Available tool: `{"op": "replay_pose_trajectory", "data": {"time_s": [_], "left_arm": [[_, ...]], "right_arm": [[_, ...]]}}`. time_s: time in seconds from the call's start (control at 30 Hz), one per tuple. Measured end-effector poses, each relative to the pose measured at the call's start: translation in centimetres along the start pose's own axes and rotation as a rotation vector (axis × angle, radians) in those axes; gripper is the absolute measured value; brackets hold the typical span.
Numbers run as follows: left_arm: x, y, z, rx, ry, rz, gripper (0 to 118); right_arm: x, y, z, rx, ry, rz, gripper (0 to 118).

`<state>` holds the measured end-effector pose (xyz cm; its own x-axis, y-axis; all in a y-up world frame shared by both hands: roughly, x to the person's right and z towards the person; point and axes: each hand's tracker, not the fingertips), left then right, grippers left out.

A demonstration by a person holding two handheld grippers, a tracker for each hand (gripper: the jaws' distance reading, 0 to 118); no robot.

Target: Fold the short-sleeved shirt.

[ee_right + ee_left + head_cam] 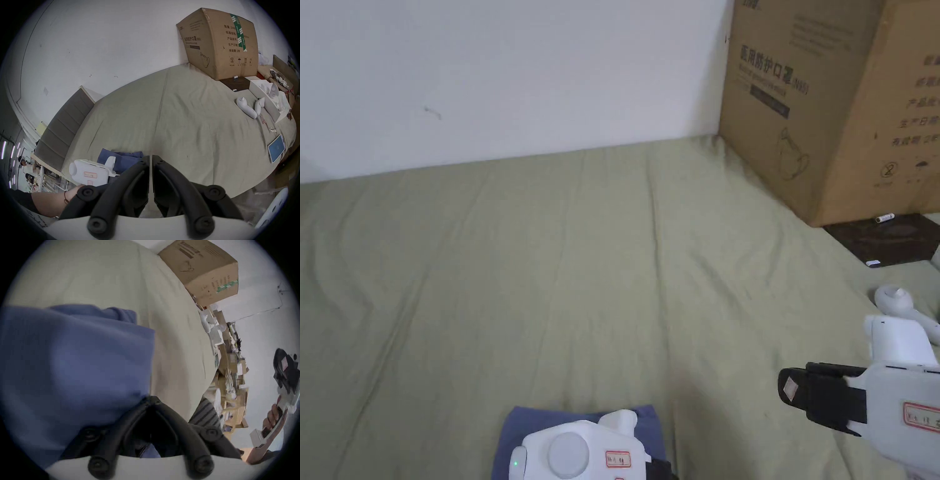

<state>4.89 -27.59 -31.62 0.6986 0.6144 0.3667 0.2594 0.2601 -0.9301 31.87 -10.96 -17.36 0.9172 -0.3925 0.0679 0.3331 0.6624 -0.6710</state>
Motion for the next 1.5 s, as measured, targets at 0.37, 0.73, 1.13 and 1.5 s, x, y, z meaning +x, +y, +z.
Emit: {"op": "replay_pose_trajectory", "data": {"time_s": [0.37,0.73,1.13,1.5], "left_arm": [[2.2,-2.3,23.6,0.715,0.127,-0.203,0],[-2.8,-7.7,29.3,0.873,0.322,-0.014,0],[-7.4,-11.0,28.6,0.749,0.304,0.122,0],[-19.2,-7.0,22.7,0.410,-0.121,0.256,49]], "right_arm": [[-0.5,1.2,2.0,0.108,0.021,0.008,3],[-5.6,1.9,-0.4,0.099,0.152,0.055,3],[-5.9,-4.9,-18.7,-0.507,0.257,-0.016,3],[2.5,-6.5,-20.2,-0.527,0.333,-0.250,2]]}}
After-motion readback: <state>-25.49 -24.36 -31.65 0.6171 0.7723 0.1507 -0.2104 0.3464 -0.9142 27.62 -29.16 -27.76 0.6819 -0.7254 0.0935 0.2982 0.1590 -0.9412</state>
